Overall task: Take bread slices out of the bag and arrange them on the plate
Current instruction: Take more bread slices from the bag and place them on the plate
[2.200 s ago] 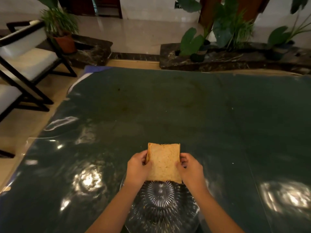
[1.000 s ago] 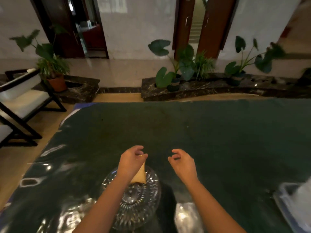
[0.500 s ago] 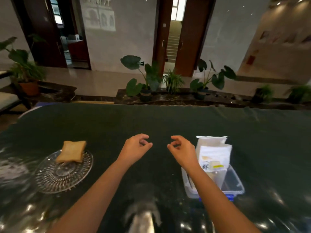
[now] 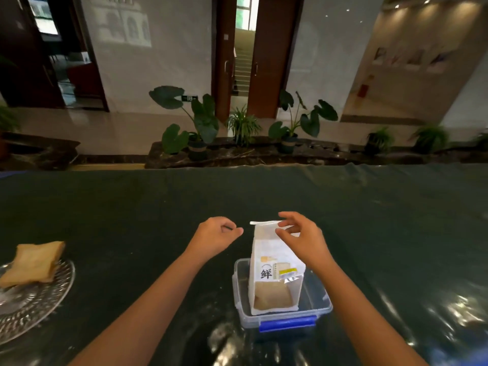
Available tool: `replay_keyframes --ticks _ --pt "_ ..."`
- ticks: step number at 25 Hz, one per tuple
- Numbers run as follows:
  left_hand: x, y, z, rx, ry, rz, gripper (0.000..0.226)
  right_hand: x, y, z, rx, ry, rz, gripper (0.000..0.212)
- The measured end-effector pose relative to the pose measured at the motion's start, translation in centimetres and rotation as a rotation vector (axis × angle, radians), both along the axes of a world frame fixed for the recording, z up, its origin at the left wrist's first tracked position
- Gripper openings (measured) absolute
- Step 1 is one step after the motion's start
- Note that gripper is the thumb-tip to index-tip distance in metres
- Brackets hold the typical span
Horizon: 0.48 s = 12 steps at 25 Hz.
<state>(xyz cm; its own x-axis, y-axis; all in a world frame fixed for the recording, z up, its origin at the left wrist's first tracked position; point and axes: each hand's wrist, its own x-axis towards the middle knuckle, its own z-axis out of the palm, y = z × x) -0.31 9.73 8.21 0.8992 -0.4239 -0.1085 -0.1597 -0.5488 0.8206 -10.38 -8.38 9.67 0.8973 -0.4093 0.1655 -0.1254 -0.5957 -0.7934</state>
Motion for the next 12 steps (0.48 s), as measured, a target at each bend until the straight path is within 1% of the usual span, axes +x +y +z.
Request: replay_keyframes --ticks 3,7,12 --pt "0.8 -3.2 -0.3 0.031 0.039 -0.028 0.031 1.0 -2.8 0.3 -0.004 0.025 0.029 0.037" --pt "1.5 -5.8 -1.1 0.067 0.039 -0.049 0.033 2.3 -5.5 -0.4 -0.034 0.084 0.107 0.039" --pt "1.5 -7.4 -2.5 0.104 0.028 0.035 0.036 4.3 -8.6 -1.7 -0.094 0.109 0.328 0.041"
